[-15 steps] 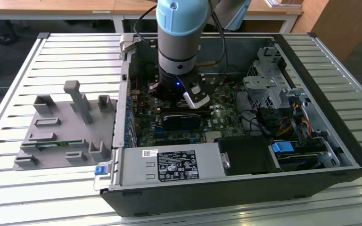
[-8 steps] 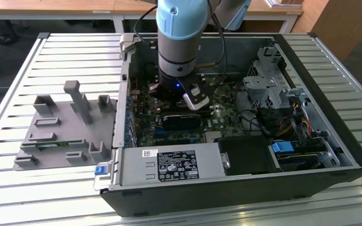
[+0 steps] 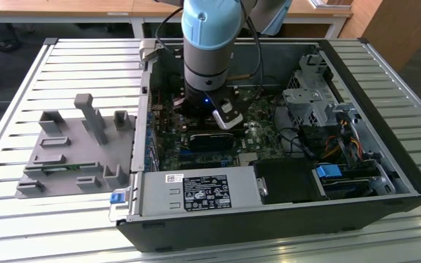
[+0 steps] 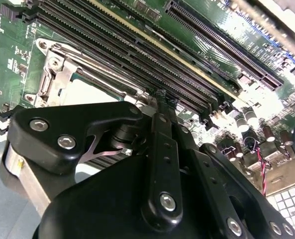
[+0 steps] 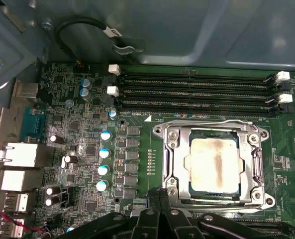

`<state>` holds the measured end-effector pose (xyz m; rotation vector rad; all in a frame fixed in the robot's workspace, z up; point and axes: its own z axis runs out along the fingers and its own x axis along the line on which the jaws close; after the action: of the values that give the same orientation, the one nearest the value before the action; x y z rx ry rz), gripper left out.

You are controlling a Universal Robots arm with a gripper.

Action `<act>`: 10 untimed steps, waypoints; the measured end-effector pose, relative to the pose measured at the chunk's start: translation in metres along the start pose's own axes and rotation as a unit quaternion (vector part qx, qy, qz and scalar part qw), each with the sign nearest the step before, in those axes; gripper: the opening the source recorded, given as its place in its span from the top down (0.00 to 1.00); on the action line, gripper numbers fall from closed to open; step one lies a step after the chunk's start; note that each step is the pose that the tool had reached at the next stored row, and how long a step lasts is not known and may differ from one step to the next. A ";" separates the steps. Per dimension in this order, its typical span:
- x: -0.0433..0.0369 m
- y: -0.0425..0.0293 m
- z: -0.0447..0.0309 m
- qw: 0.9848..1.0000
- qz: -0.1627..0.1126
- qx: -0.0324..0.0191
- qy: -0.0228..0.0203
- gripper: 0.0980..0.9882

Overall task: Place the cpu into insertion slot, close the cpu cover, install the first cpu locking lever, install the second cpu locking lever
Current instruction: 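Install the second cpu locking lever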

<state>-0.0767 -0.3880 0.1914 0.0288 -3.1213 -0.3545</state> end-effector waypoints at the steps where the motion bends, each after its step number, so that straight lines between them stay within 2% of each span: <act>1: 0.0000 0.0000 0.0000 1.000 0.000 0.000 0.000 0.99; 6: 0.0003 0.0010 -0.0036 1.000 0.000 -0.001 0.000 0.99; 10: 0.0009 0.0032 -0.0136 1.000 0.000 -0.001 0.000 0.99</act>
<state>-0.0776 -0.3880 0.2054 0.0291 -3.1220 -0.3564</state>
